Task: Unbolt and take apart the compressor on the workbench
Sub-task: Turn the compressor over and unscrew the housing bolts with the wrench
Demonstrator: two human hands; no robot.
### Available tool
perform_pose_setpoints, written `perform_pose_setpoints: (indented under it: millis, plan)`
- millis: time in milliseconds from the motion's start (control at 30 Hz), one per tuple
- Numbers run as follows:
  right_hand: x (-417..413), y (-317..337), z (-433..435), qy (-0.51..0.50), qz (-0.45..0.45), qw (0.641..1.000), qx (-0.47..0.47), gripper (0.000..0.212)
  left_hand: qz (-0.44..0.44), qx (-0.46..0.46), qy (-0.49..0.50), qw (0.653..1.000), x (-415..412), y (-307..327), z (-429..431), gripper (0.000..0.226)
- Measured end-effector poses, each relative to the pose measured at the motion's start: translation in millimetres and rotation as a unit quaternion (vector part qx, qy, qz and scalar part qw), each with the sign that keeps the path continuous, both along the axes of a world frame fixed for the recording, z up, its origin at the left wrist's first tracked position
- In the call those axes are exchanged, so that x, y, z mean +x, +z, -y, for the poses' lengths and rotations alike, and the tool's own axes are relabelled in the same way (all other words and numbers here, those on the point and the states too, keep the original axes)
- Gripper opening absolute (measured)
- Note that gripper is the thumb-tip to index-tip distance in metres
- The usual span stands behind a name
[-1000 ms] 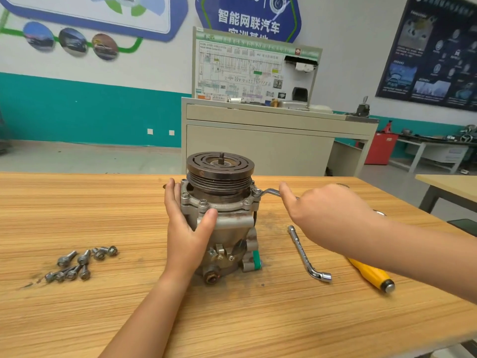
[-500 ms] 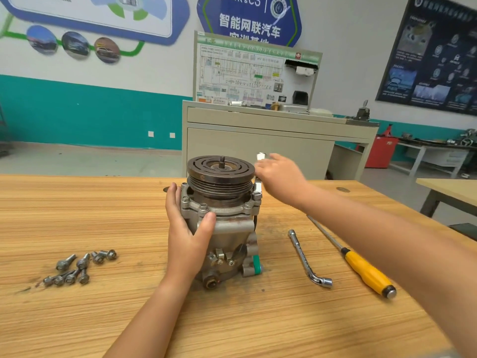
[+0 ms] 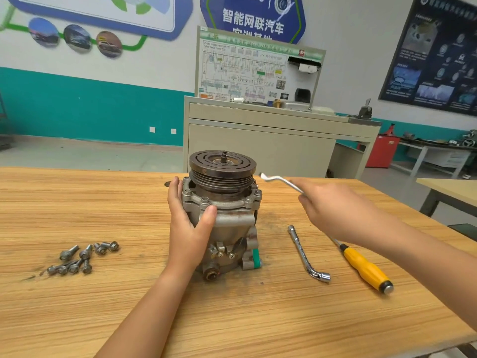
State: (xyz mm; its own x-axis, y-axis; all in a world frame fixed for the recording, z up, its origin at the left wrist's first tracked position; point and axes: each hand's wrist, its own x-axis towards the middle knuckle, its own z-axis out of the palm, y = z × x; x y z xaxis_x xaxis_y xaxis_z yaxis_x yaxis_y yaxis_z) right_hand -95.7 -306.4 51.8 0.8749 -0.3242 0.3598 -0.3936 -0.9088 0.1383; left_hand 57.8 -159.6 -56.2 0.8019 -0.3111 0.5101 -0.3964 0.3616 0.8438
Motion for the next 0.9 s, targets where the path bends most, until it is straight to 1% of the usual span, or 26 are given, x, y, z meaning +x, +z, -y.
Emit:
perform_pose_setpoints:
  millis: [67, 133, 233, 267, 333, 433, 467, 533, 600, 633, 700, 733, 800, 900]
  plan:
    - [-1.8, -1.4, -6.4, -0.029, -0.056, 0.998, -0.022, 0.043, -0.001, 0.0, 0.001, 1.0, -0.1, -0.5, -0.2, 0.073]
    - [-2.4, -0.5, -12.1, -0.051, -0.078, 0.994, -0.053, 0.048, 0.001, 0.005, 0.009, 1.0, 0.1, -1.3, -0.2, 0.078]
    - [1.2, 4.6, -26.8, -0.076, -0.114, 0.979, -0.147, 0.053, -0.001, 0.009, 0.012, 1.0, 1.1, -2.1, 1.6, 0.086]
    - [4.0, 7.4, -33.9, -0.081, -0.137, 0.971, -0.176, 0.053, -0.002, 0.009, 0.012, 1.0, 1.4, -2.4, 1.9, 0.087]
    - [10.7, 13.7, -43.9, -0.091, -0.181, 0.959, -0.201, 0.05, -0.001, 0.011, 0.016, 1.0, 1.7, -2.6, 1.6, 0.089]
    - [16.2, 19.7, -43.6, -0.075, -0.215, 0.947, -0.228, 0.036, -0.003, 0.013, 0.013, 1.0, 0.8, -2.0, 0.5, 0.089]
    - [15.6, 19.5, -39.5, -0.069, -0.218, 0.943, -0.24, 0.036, -0.002, 0.013, 0.013, 1.0, 0.5, -1.7, 0.2, 0.088]
    - [13.4, 16.8, -26.4, -0.058, -0.209, 0.943, -0.254, 0.046, -0.001, 0.014, 0.015, 1.0, 0.7, -1.5, 0.1, 0.09]
    - [13.8, 17.4, -11.2, -0.046, -0.202, 0.941, -0.267, 0.049, 0.0, 0.014, 0.014, 1.0, 0.8, -1.6, 0.4, 0.089]
    - [17.4, 19.3, -3.7, -0.045, -0.204, 0.938, -0.277, 0.045, 0.001, 0.013, 0.015, 1.0, 0.5, -1.5, 0.5, 0.088]
    - [32.3, 24.4, 10.2, -0.045, -0.214, 0.933, -0.287, 0.029, 0.004, 0.011, 0.016, 1.0, -0.4, -1.1, 0.7, 0.087]
    - [42.8, 25.5, 16.3, -0.041, -0.212, 0.935, -0.28, 0.024, 0.004, 0.01, 0.017, 1.0, -0.4, -1.0, 0.9, 0.088]
    - [67.8, 19.3, 27.5, -0.008, -0.178, 0.95, -0.257, 0.023, 0.002, 0.012, 0.018, 1.0, -0.2, -1.0, 0.8, 0.089]
    - [98.4, 6.4, 38.3, 0.062, -0.102, 0.965, -0.234, 0.03, 0.004, 0.017, 0.021, 1.0, -1.2, 0.4, -0.1, 0.087]
